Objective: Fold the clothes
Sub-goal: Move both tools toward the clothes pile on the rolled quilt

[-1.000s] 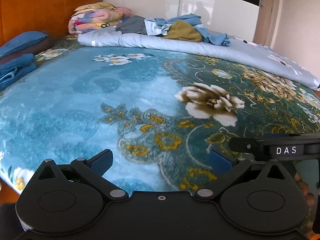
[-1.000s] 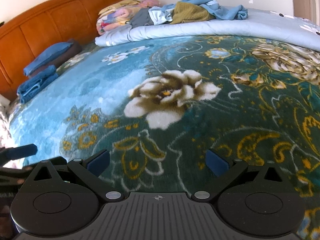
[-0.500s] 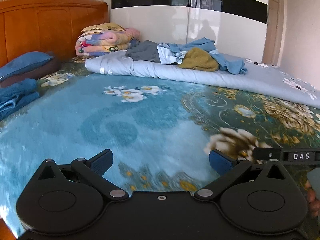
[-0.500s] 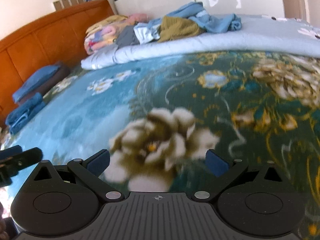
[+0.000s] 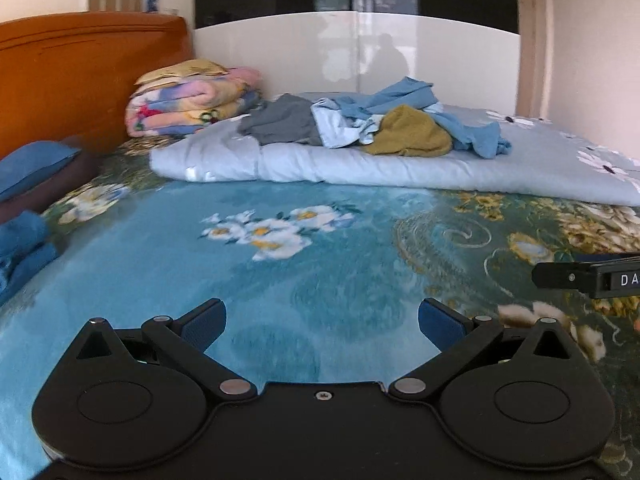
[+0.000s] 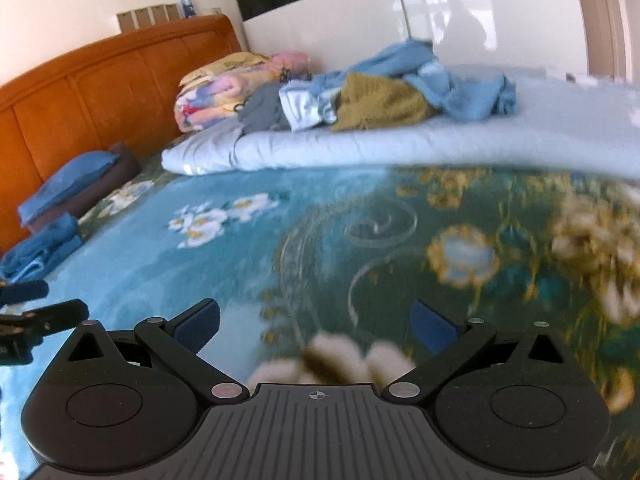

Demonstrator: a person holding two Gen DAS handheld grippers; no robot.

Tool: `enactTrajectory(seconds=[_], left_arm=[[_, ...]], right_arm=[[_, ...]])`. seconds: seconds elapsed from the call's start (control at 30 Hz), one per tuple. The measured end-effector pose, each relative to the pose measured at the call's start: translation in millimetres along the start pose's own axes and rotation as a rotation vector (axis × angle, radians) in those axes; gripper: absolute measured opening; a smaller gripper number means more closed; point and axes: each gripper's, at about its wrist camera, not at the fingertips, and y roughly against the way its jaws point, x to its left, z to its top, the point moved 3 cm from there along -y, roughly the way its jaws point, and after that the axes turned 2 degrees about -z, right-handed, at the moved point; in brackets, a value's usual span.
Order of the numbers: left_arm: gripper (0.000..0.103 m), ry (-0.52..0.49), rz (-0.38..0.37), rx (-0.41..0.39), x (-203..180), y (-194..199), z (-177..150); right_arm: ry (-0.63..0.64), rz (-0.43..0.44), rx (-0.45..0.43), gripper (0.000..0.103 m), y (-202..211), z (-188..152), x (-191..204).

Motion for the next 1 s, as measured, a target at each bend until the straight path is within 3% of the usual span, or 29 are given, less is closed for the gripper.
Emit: enactTrajectory(seconds=[0.27,0.37,0.63,0.8,1.0], left_arm=[[0.102,-0.035,0.04,-0.106,11.0,-2.3,51.6],[0.102,-0.046,0.0,-0.154,12.6,7.1,67.8],[0.102,0.004,-0.022,-0.153,22.6,25.9,102.9],[0.102,-0.034,-0.002,-0.154,21.6,37.3,135.8],[0.102,0.058,0.006,-0.165,42.9,37.7,185.0]], right_arm=[[0.045,-0.003,-0.098,0.103,13.5,59.2,19.8],[0.053,0.0,-0.143,0.103,24.3,86.5,28.5],[0.14,0.032,-0.213,0.103,46.0,157.6,58.4],[0.212,0.045,-0.255,0.103,57.8,206.3,76.9],[0.258,0.043,-0.284,0.103,61.3,264.8,78.4]])
